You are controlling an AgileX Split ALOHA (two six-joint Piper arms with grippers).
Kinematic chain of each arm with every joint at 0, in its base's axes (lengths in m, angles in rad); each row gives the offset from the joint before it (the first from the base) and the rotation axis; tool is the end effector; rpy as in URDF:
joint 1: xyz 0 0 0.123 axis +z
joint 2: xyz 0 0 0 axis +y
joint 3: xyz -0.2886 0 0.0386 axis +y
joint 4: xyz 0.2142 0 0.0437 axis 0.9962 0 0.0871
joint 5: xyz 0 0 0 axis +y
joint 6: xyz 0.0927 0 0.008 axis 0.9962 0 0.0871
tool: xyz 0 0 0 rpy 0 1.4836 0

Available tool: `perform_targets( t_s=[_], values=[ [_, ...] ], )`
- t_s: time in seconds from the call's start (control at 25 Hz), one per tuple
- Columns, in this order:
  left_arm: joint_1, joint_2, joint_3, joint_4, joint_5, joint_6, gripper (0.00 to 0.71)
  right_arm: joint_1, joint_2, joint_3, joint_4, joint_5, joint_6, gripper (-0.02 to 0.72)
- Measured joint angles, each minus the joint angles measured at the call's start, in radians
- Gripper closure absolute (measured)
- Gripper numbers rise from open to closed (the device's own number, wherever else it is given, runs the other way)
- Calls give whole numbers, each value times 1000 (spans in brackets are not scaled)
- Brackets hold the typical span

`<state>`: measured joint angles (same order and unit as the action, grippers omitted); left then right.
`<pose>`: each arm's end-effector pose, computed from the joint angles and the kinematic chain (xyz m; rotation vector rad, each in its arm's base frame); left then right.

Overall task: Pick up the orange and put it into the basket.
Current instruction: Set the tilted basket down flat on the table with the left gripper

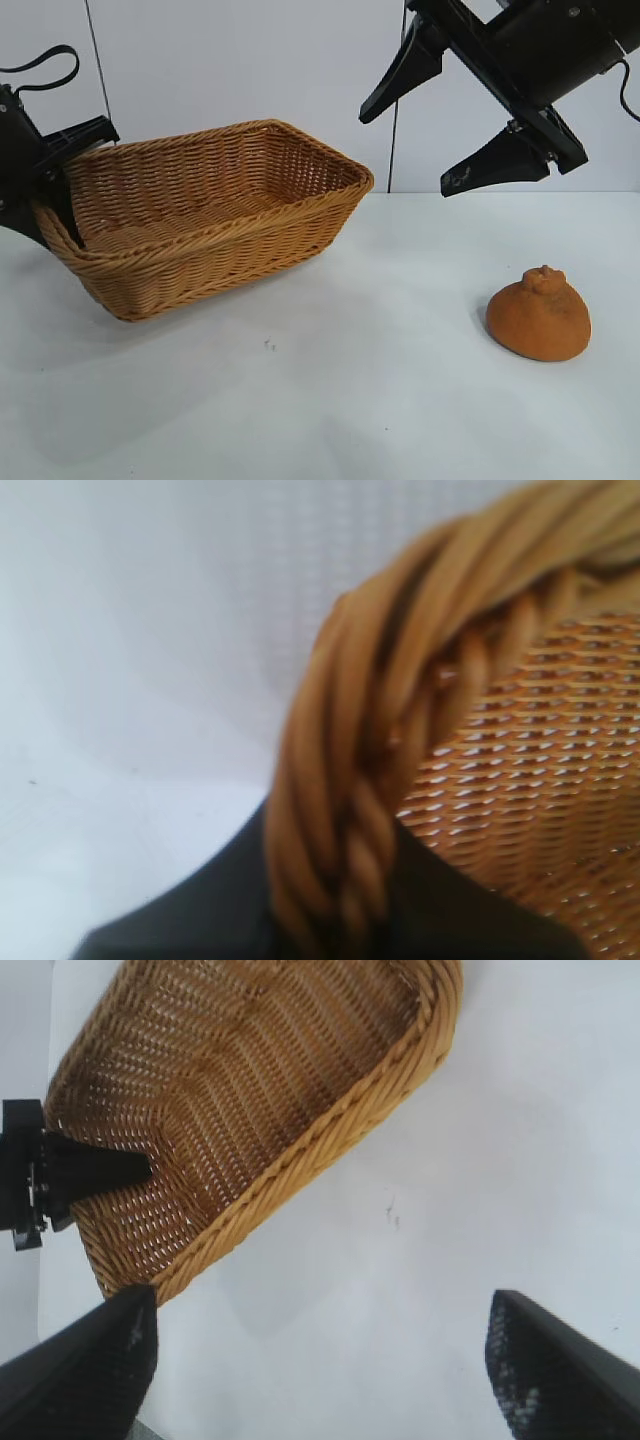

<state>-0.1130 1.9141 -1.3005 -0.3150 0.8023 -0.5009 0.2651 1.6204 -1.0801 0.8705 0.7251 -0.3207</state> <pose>0.3530 -0.0609 0.2066 -0.8449 2.8298 -0.4656 0.2811 0.1253 0.2704 -0.0357 2.6054 0.9316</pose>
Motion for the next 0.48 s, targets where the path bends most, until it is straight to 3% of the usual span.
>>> perform_targets(
  t_s=[0.24,0.48],
  values=[
    [-1,82,-110,-2,138,206,623,0,0,0,-2,4,0,93],
    [-2,85,-120,-70,245,426,623,0,0,0,-3,4,0,93]
  ],
)
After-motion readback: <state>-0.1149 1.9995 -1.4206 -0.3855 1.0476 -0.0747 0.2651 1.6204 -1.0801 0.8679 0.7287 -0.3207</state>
